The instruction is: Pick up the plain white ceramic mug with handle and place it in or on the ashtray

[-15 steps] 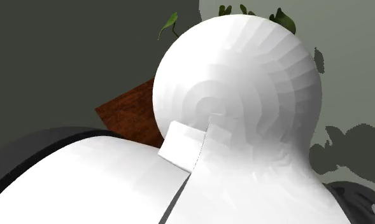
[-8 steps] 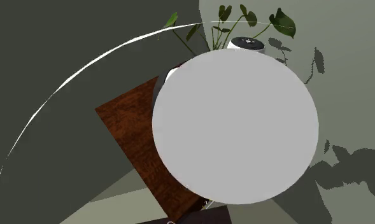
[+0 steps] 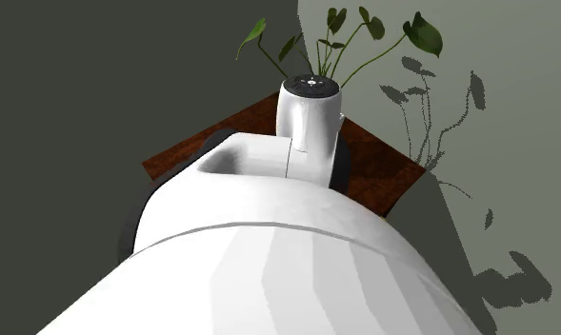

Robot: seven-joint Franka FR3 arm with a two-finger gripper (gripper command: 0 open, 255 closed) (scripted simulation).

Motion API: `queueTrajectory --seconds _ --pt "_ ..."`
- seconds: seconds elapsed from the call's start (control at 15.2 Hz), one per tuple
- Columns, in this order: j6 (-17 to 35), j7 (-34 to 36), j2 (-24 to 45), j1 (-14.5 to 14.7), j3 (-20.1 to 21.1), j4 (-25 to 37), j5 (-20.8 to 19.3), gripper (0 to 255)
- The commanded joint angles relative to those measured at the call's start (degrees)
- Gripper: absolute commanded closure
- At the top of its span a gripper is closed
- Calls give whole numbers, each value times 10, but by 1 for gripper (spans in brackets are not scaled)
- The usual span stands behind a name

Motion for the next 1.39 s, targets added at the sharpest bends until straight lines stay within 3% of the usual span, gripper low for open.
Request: queueTrajectory --seconds 0.0,0.07,1.32 --pt "-4 29 -39 5 16 -34 -8 255" --pt "-8 50 -65 10 30 -58 -11 255" --pt "156 31 50 18 17 -107 12 255"
